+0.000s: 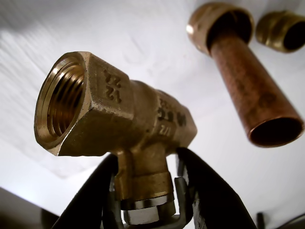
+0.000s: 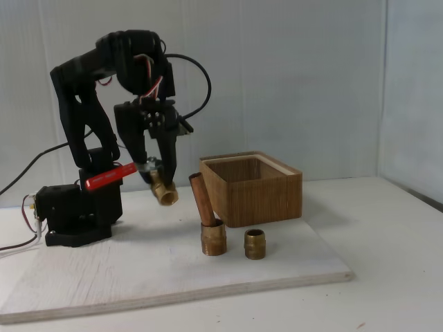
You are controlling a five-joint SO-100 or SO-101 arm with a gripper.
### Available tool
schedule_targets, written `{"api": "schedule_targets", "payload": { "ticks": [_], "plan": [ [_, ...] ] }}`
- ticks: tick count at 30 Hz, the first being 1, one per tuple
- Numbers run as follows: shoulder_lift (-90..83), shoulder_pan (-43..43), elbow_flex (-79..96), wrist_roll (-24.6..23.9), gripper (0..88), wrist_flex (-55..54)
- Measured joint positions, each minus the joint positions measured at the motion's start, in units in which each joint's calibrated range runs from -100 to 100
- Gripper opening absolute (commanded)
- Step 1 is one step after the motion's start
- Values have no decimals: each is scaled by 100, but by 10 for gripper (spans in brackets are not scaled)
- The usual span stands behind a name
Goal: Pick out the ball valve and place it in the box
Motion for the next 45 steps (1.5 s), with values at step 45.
{"api": "schedule_targets", "payload": {
  "ticks": [45],
  "plan": [
    [288,-4454,-1562,-1509,64,-628]
  ]
}}
